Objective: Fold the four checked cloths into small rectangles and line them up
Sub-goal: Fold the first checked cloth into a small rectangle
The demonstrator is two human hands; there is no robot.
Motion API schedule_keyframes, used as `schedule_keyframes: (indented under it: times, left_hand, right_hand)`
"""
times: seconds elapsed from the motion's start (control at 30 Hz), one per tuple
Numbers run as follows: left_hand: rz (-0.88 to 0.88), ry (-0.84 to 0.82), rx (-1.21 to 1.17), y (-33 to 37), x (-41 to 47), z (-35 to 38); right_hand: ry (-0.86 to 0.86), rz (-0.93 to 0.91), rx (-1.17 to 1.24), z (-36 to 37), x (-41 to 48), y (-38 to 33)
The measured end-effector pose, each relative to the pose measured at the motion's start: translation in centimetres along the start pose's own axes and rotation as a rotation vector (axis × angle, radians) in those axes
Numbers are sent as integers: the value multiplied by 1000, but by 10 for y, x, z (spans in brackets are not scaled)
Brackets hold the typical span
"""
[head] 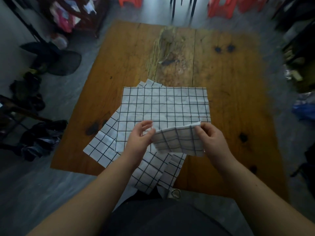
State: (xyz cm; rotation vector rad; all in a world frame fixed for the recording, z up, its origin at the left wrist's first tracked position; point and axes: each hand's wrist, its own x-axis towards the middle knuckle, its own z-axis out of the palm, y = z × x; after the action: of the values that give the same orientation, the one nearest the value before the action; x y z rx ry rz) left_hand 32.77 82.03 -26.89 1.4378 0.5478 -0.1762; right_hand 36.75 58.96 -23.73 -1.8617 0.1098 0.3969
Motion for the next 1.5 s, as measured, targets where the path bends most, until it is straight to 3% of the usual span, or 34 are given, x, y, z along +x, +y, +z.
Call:
schedule_keyframes:
  times: [0.17,0.4,0.6,0.8,1.1,1.27,1.33,1.5]
  left_hand:
    - [125,37,129,11,-34,11]
    - [260,-5,172,39,-72,27]
    - [425,24,324,75,-93,35]
    - [469,60,425,80,-107,39]
    - [578,141,785,75,-108,38]
    - [582,144,1020,78,-105,37]
    - [573,100,1090,82,-103,38]
    - [470,-178,1000,93,-106,62]
  right_hand:
    - [24,-36,-66,-22,-30,8]
    - [17,-32,115,-50,-60,-3]
    - [87,-311,19,-68,-79,-23]
    - [158,-485,-185,-69,-89,-25]
    - [165,-588,-350,-70,-88,-27]
    - [255,-603,-450,-69,-81,-30]
    - [207,-605,-429,-69,-79,-32]
    - [118,-568,-386,-64,-82,-36]
